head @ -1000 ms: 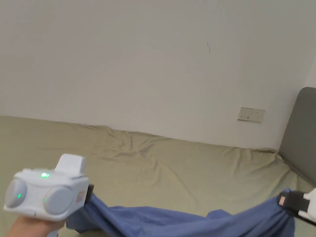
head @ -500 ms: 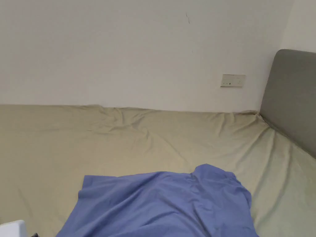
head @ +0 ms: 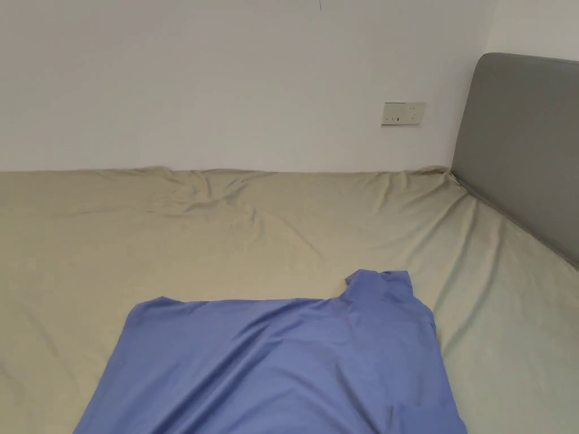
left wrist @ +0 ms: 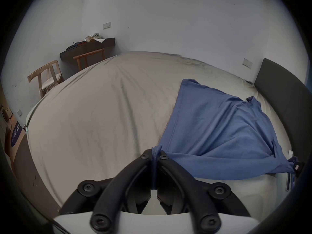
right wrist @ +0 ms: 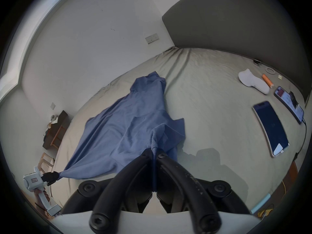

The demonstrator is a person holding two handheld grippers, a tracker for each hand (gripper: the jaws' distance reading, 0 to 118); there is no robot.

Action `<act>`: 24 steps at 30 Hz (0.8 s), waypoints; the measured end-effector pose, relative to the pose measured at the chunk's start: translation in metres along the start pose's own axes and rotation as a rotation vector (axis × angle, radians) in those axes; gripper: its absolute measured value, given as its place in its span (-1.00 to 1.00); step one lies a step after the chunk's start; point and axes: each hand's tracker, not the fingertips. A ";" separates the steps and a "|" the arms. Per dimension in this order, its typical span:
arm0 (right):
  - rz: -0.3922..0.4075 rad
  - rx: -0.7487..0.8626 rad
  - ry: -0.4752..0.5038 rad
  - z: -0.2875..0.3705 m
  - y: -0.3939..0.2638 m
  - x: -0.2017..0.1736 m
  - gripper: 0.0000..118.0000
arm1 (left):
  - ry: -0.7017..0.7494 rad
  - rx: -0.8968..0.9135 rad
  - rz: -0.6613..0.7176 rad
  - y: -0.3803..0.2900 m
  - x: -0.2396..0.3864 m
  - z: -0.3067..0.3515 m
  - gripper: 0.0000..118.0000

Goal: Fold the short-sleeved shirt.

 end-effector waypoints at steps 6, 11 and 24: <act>-0.035 -0.039 -0.043 0.013 -0.028 0.017 -0.92 | 0.008 -0.023 -0.018 -0.016 -0.020 0.013 -0.95; -0.030 -0.078 -0.062 0.026 -0.052 0.020 -0.92 | 0.025 -0.043 -0.012 -0.031 -0.030 0.024 -0.95; 0.021 -0.200 -0.182 0.008 -0.081 0.012 -0.13 | 0.043 -0.224 0.038 -0.072 -0.045 0.012 -0.11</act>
